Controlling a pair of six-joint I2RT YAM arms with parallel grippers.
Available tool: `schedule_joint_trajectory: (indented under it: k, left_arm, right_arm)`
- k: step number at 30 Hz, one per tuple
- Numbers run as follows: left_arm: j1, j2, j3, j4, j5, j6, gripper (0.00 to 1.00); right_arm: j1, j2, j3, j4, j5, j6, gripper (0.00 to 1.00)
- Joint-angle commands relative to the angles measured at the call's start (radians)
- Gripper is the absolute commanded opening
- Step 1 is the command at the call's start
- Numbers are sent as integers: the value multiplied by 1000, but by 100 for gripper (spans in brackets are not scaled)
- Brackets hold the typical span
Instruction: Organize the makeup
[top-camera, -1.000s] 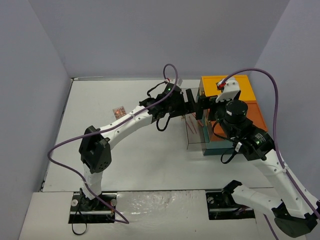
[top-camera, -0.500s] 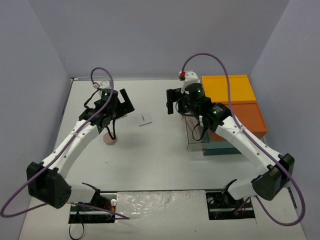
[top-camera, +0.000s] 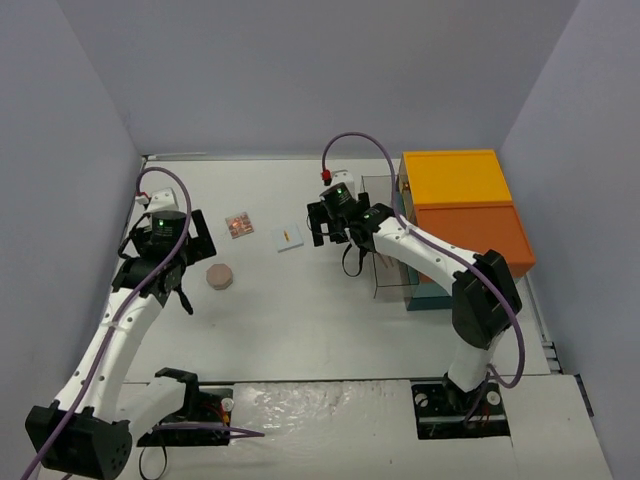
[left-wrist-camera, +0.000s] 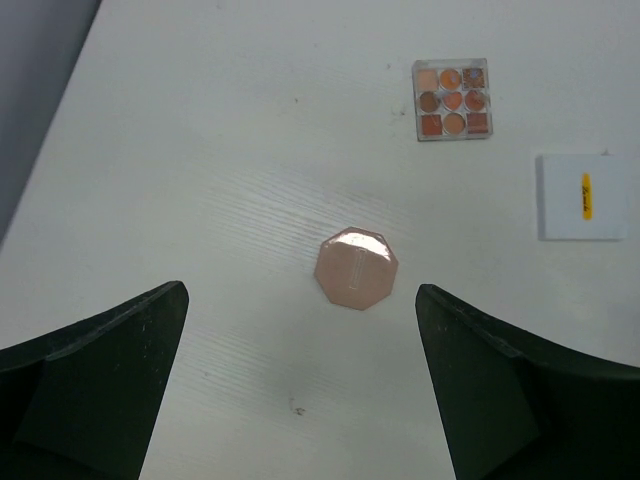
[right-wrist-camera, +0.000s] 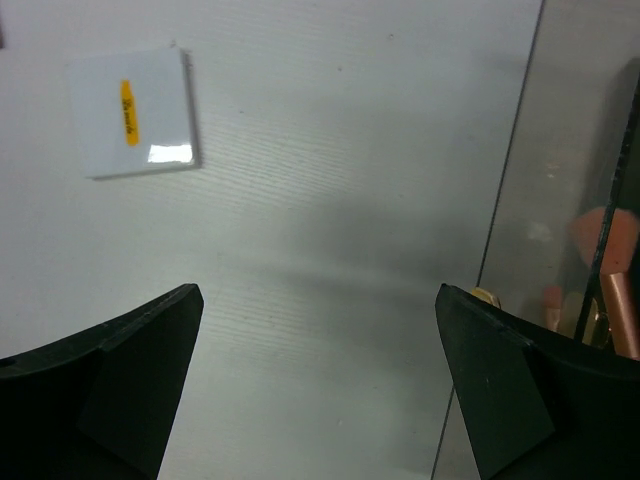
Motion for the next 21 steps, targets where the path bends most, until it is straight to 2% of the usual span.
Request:
schedule_joint_trajectory:
  k: [1, 9, 21]
  left_arm:
    - [14, -68, -21, 71, -77, 103, 97]
    - [23, -44, -44, 122, -92, 109, 97]
    - [23, -56, -47, 128, -119, 116, 97]
  right_arm:
    - [-69, -18, 20, 22, 157, 61, 100]
    - [-124, -33, -29, -37, 313, 46, 100]
    - [-217, -36, -67, -112, 401, 48, 100]
